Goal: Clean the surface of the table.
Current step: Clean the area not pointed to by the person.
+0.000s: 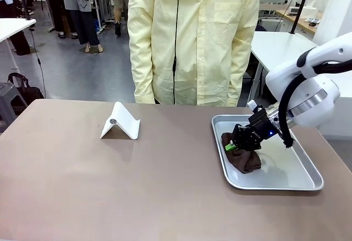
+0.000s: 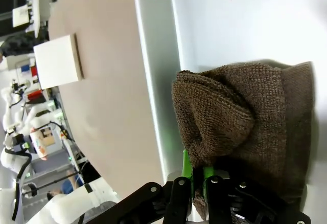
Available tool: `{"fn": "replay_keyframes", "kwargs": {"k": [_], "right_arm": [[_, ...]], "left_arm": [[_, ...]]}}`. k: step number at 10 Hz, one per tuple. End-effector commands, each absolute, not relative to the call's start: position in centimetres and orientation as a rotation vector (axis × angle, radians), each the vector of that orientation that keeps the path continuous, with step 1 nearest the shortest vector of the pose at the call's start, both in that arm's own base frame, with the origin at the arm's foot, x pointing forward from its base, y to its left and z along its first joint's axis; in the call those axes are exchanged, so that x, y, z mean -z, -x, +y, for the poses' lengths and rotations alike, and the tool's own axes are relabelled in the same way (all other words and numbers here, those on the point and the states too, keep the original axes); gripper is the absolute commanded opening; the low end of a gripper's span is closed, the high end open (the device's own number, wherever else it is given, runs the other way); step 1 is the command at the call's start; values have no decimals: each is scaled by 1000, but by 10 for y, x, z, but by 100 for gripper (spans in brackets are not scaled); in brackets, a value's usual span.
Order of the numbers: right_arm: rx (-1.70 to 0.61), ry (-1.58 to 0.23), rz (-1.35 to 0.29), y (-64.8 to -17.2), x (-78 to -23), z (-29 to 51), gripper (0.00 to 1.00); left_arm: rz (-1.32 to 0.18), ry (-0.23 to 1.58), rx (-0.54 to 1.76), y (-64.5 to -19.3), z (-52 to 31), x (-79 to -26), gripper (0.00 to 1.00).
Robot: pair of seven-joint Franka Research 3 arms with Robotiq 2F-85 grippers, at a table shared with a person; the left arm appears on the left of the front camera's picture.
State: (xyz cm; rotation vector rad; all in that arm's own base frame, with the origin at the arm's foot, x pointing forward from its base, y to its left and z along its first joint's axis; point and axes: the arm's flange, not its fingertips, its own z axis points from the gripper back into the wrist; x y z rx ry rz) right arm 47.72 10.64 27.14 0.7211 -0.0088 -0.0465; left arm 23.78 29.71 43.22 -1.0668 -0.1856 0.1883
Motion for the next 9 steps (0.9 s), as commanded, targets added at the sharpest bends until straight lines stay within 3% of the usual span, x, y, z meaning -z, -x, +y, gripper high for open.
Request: {"fn": "replay_keyframes", "kwargs": {"k": [1,9], "right_arm": [[42,-710,-1,-475,-257,107,8],[380,-526,-189,-488,-271,29,8]], "left_arm": [[-174,1057,-198,-234,296,-436,22],[-174,1057,-198,-234,296,-436,22]]}}
